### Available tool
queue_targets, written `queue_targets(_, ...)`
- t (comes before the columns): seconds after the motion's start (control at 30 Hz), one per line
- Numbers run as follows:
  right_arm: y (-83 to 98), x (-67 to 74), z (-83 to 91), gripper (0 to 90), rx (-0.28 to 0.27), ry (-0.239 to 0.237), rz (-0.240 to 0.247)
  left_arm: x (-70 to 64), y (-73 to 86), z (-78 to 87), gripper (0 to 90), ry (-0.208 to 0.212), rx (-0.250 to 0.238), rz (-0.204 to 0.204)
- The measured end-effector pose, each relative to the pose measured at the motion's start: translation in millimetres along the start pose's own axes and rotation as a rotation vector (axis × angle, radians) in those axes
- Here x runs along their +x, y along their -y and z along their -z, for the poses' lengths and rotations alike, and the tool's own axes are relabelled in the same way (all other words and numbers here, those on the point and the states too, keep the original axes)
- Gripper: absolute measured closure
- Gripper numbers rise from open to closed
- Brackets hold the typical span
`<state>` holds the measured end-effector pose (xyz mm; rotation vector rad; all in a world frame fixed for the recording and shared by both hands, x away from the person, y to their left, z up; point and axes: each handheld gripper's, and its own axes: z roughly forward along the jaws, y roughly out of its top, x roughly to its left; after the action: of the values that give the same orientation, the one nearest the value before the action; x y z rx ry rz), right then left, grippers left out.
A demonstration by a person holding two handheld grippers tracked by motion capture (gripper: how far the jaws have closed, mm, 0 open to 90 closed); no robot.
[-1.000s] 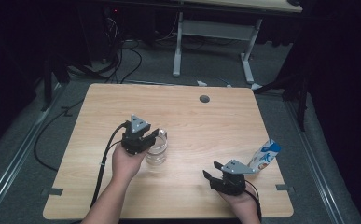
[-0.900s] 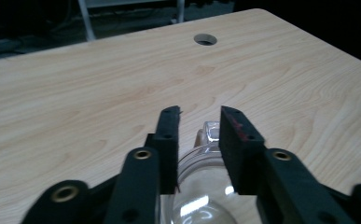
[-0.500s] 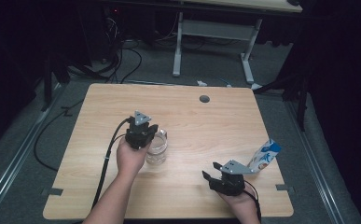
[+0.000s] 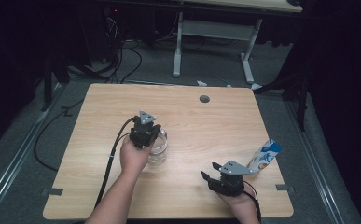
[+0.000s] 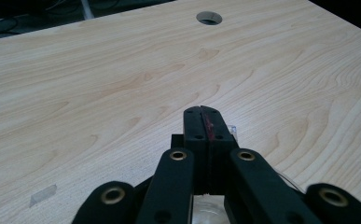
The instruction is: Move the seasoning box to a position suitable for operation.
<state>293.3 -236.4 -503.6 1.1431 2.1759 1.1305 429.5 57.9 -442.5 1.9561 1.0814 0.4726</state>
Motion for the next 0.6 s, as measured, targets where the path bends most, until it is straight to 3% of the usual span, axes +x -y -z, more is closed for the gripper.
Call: queue_targets(0.6,-1.1,2.9,0.1,43.0,0.001,-0.004,0.007,-4.9,3.4,5.5,90.0,-0.011,0.011,-0.03)
